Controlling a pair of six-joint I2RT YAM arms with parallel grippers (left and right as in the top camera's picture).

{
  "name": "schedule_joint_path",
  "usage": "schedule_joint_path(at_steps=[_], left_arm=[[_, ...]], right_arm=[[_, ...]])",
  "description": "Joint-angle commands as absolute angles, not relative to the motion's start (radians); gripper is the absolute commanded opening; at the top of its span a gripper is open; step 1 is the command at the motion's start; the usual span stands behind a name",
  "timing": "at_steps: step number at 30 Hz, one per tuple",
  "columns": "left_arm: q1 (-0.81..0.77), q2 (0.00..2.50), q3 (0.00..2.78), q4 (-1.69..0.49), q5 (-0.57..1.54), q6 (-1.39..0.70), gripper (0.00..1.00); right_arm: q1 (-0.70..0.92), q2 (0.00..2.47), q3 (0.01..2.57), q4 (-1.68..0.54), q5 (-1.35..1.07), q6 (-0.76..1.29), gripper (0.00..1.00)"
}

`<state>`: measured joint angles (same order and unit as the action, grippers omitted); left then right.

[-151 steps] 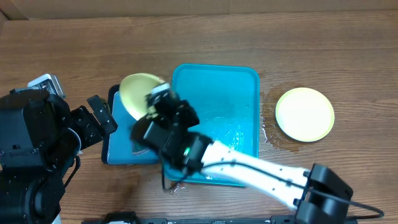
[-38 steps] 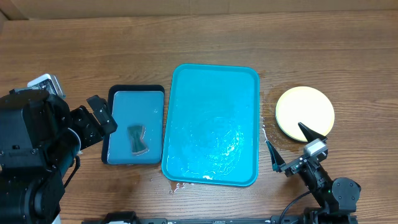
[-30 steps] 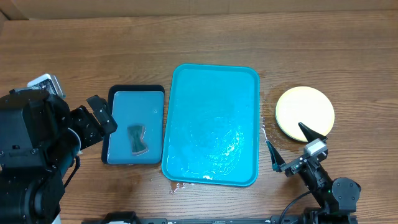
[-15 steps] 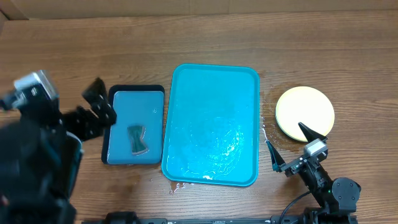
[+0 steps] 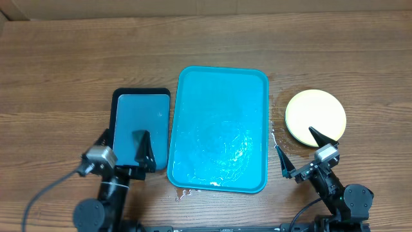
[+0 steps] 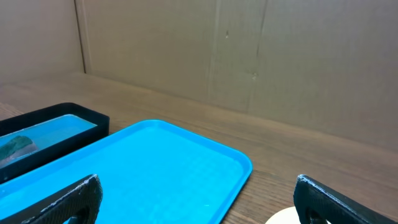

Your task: Clean dirty plates on tray and stack at the side

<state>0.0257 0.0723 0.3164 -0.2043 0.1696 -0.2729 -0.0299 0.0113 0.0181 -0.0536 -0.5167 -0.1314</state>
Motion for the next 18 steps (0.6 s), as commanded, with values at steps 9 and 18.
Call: schedule_joint_path(at_steps=[9, 18], left_arm=[[0.034, 0.002, 0.004, -0.057, 0.200, -0.326, 1.00], [0.034, 0.003, 0.005, -0.056, 0.200, -0.326, 1.00]], right_arm=[[-0.023, 0.005, 0.008, -0.051, -0.510, -0.132, 1.00], [-0.023, 0.005, 0.008, -0.051, -0.510, -0.132, 1.00]])
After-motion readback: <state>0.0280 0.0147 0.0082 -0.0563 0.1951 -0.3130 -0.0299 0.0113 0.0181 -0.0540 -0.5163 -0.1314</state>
